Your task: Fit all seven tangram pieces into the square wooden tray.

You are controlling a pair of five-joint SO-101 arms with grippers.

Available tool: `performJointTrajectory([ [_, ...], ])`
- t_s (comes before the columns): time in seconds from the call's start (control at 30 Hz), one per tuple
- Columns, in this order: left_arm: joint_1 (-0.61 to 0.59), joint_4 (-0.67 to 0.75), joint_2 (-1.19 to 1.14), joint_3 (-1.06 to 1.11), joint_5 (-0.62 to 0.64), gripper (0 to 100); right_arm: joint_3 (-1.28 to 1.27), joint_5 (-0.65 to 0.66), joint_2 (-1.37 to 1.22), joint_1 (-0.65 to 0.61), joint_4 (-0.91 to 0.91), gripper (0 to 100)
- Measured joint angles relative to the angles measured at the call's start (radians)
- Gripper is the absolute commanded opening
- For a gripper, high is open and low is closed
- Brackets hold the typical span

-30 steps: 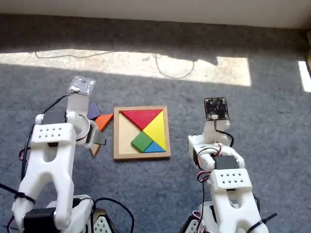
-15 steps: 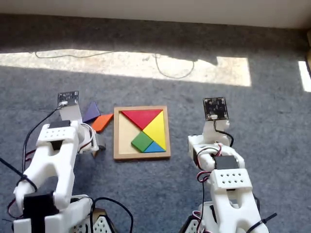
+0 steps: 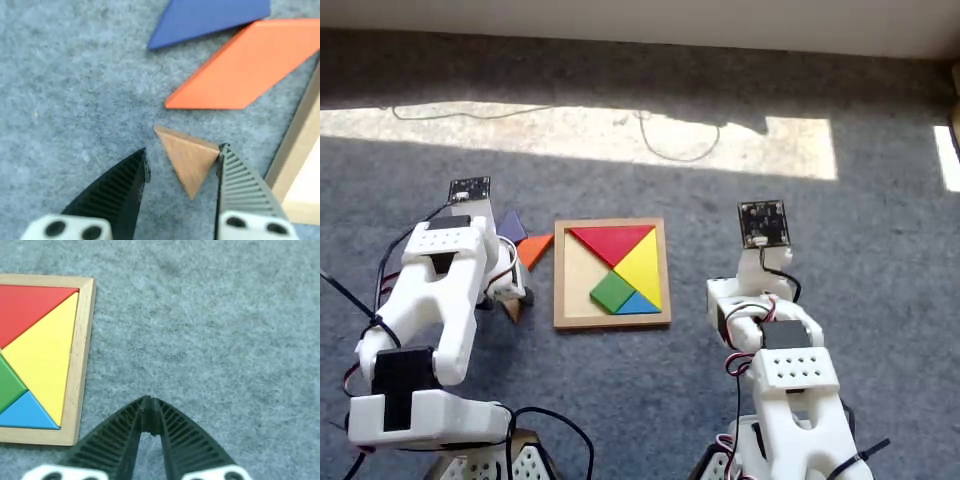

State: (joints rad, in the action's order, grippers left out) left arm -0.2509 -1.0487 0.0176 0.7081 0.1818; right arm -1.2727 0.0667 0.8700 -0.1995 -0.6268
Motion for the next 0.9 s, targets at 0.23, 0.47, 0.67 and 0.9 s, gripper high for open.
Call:
performJointTrajectory([
  [0.23,0.046,0.002,0.058,-0.002,-0.149,10,0.0,0.0,0.0,0.0,0.0,1.0],
  [0.47,0.112,0.002,0.121,-0.002,-0.158,10,0.0,0.0,0.0,0.0,0.0,1.0],
  [0.67,0.18,-0.049,0.238,-0.002,-0.166,10,0.0,0.0,0.0,0.0,0.0,1.0],
  [0.9,0.21,-0.094,0.373,-0.002,-0.226,15,0.0,0.0,0.0,0.0,0.0,1.0],
])
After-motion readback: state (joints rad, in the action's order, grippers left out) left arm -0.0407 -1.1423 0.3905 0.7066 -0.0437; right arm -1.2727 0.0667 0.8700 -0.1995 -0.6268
